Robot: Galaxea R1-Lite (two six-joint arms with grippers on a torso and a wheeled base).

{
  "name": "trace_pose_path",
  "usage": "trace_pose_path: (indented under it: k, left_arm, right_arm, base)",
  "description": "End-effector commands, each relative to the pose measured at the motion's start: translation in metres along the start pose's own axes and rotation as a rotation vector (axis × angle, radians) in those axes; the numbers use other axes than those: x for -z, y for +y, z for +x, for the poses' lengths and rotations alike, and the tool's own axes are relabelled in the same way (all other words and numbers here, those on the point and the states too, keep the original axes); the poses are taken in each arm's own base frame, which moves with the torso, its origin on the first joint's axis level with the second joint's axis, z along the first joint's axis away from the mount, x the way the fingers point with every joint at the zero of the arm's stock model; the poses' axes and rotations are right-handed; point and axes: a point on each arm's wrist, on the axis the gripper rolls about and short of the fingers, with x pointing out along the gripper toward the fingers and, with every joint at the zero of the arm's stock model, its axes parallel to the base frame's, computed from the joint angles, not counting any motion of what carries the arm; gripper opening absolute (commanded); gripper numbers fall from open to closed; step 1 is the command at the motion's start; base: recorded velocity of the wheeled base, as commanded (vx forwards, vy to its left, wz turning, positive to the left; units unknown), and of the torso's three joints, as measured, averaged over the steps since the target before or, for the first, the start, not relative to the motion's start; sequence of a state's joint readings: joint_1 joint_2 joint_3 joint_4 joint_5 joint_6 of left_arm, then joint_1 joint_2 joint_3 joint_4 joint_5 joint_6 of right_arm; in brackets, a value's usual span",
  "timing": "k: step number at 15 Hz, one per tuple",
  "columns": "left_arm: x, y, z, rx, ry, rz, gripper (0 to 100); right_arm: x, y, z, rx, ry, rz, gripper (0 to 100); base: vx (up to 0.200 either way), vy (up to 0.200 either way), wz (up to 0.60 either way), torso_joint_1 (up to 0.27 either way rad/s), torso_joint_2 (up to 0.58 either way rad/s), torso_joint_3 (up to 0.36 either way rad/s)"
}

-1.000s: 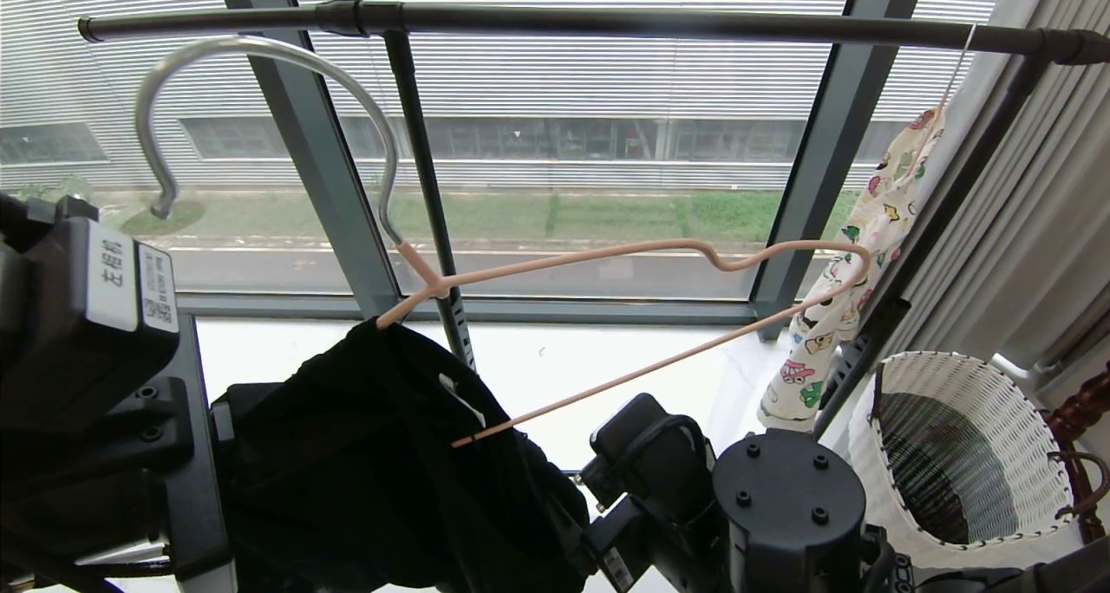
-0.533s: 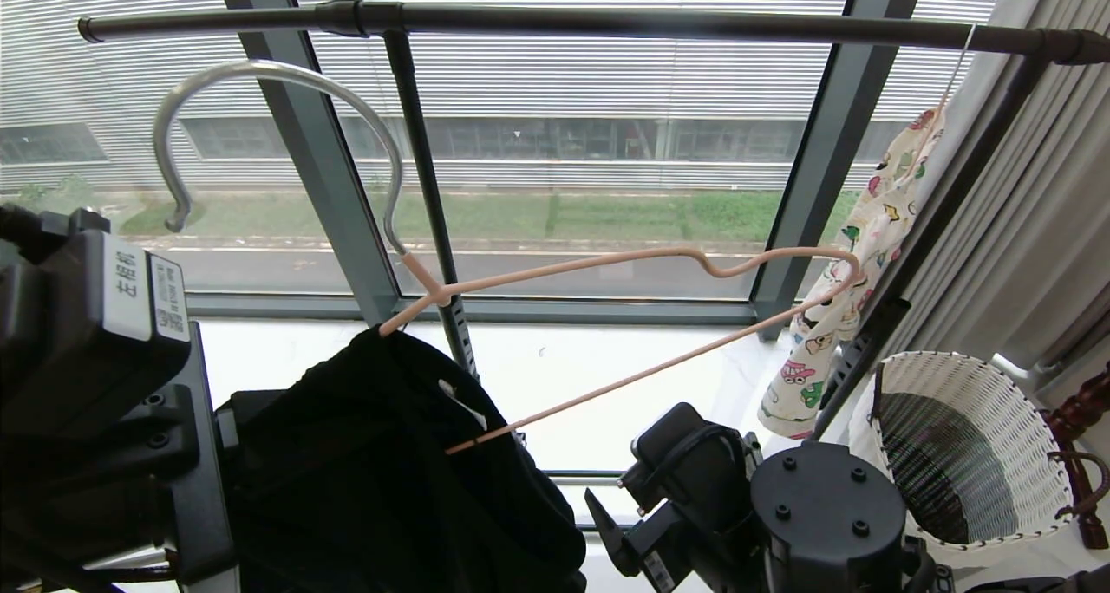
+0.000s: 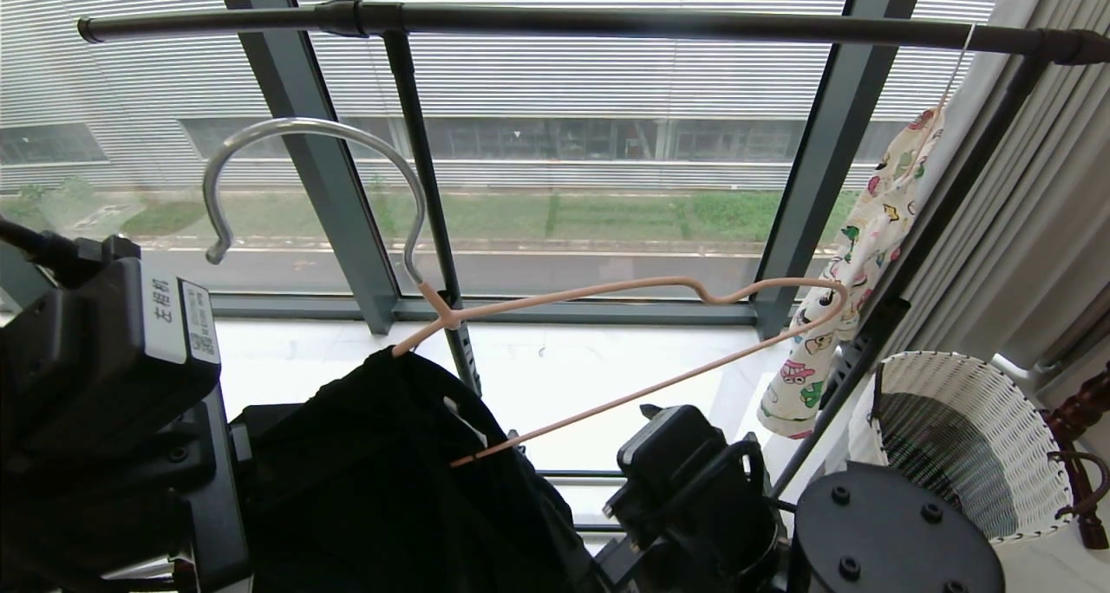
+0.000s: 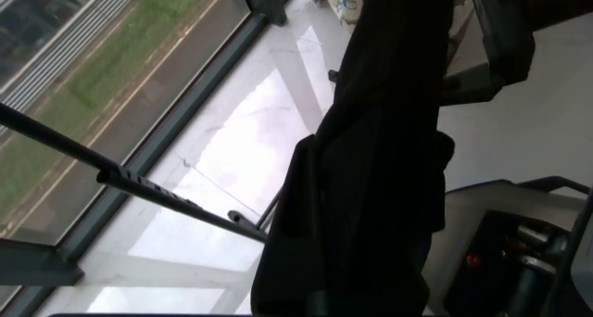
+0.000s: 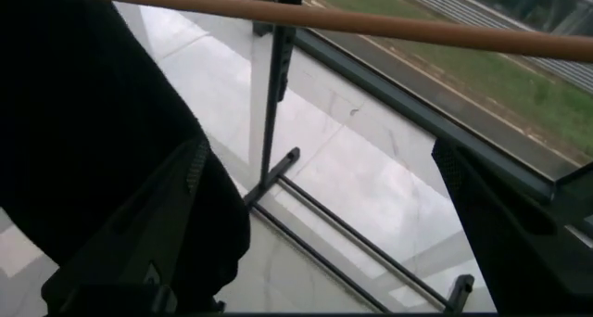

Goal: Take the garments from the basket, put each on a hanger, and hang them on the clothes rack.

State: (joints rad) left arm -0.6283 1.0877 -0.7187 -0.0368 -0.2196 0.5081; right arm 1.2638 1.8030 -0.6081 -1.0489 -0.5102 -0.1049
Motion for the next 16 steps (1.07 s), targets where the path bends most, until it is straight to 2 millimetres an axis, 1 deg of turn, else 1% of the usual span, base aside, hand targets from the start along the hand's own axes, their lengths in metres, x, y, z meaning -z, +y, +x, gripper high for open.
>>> trace_pose_path:
  k: [1, 4, 6, 7, 8, 10, 11, 13, 15, 16]
  left_arm:
    - [-0.001, 0.000, 0.000, -0.001, -0.002, 0.000, 0]
    - [-0.005, 0.001, -0.003, -0.005, -0.022, 0.008, 0]
    - [-0.006, 0.002, -0.003, -0.009, -0.026, 0.009, 0]
    - [-0.007, 0.002, -0.003, -0.011, -0.027, 0.009, 0]
    - [-0.006, 0.002, -0.003, -0.010, -0.026, 0.007, 0]
    - [-0.005, 0.002, -0.003, -0.012, -0.022, 0.004, 0]
    - [-0.003, 0.001, -0.003, -0.011, -0.015, 0.002, 0]
    - [0.001, 0.000, -0.005, -0.017, -0.004, -0.003, 0]
    - [0.011, -0.002, -0.009, -0.057, 0.032, -0.013, 0]
    - [0.016, -0.005, -0.013, -0.063, 0.043, -0.018, 0]
  right_arm:
    - [0.006, 0.019, 0.003, -0.048, 0.013, -0.016, 100]
    - [0.008, 0.025, 0.016, -0.041, 0.015, -0.018, 100]
    - [0.015, 0.021, 0.021, -0.022, 0.040, -0.029, 100]
    - [0.023, 0.017, 0.025, -0.004, 0.065, -0.044, 100]
    - [0.024, 0.015, 0.027, 0.006, 0.070, -0.056, 100]
    - [0.030, -0.001, 0.030, 0.049, 0.099, -0.133, 100]
    - [0.032, -0.011, 0.029, 0.074, 0.111, -0.180, 100]
    - [0.029, -0.031, 0.019, 0.115, 0.118, -0.227, 100]
    - [0.026, -0.051, 0.004, 0.156, 0.118, -0.217, 100]
    - [0.023, -0.058, -0.006, 0.167, 0.112, -0.210, 100]
  base:
    - [0.000, 0.000, 0.00, 0.000, 0.00, 0.000]
    - [0.000, 0.000, 0.00, 0.000, 0.00, 0.000]
    - [0.000, 0.000, 0.00, 0.000, 0.00, 0.000]
    - [0.000, 0.000, 0.00, 0.000, 0.00, 0.000]
    - [0.000, 0.000, 0.00, 0.000, 0.00, 0.000]
    - [0.000, 0.000, 0.00, 0.000, 0.00, 0.000]
    - [0.000, 0.000, 0.00, 0.000, 0.00, 0.000]
    - [0.000, 0.000, 0.00, 0.000, 0.00, 0.000]
    - [0.000, 0.000, 0.00, 0.000, 0.00, 0.000]
    - [0.000, 0.000, 0.00, 0.000, 0.00, 0.000]
